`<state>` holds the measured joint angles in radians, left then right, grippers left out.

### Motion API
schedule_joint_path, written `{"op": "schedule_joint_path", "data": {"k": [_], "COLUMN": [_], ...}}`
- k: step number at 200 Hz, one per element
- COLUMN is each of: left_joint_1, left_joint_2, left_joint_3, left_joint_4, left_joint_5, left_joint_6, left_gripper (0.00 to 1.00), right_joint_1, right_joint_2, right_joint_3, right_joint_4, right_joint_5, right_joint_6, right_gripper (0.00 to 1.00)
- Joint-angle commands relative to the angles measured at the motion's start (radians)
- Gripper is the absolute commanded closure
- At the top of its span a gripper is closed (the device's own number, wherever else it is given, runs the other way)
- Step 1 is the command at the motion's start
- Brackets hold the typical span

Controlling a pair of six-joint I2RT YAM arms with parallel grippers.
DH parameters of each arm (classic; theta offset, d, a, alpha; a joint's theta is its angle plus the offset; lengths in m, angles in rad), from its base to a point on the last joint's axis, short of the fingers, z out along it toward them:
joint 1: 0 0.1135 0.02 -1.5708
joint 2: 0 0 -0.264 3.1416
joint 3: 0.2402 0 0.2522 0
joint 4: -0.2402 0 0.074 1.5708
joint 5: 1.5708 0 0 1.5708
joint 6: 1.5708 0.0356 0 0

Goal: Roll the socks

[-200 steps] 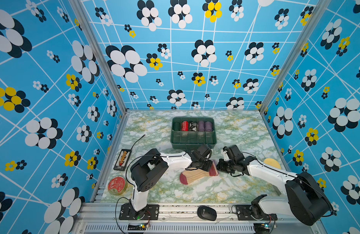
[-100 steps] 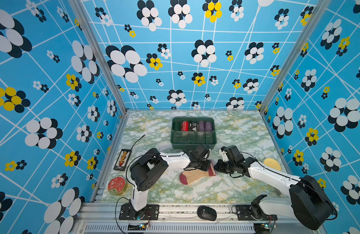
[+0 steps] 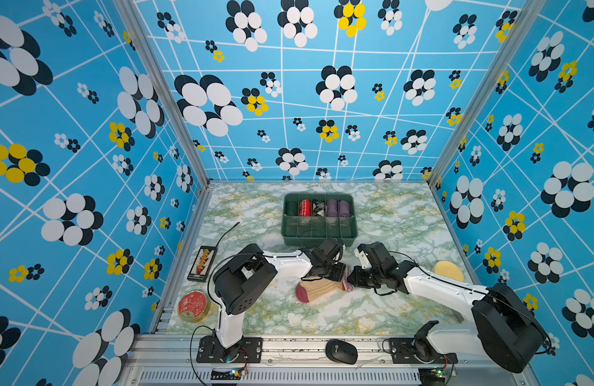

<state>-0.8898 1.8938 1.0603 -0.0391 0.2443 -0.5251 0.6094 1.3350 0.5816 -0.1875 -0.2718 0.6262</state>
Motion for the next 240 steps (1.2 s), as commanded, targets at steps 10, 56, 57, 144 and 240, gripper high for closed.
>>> {"op": "schedule_joint_path", "data": {"k": [10,56,57,144,240], "left_joint_1": [0.019,0.022,0.022,0.039,0.098], "left_joint_2": [-0.036,-0.096,-0.098,-0.216,-0.251], "left_joint_3": [-0.034,-0.026,-0.026,-0.072,-0.174], "left_joint_4": [-0.02,-0.103,-0.106,-0.227,-0.202], "left_joint_5": [-0.006,-0.039,-0.04,-0.128,-0.146], "left_joint_6": [-0.011,0.012,0.012,0.062,0.062], "left_gripper": [0.96,0.95,0.95,0.94,0.94], "right_joint_1": [0.021,0.031,0.03,0.04,0.062], "right_joint_2": [0.034,0.037,0.037,0.023,0.036], "right_joint_3": [0.025,0.037,0.037,0.058,0.087], "right_joint_4": [0.016,0.003,0.003,-0.01,-0.019], "right_joint_5": [-0.008,0.026,0.027,0.043,0.052], "right_joint_6": [0.022,0.026,0.026,0.024,0.027], "right_gripper": [0.86,0.87,0.87,0.87,0.87]}}
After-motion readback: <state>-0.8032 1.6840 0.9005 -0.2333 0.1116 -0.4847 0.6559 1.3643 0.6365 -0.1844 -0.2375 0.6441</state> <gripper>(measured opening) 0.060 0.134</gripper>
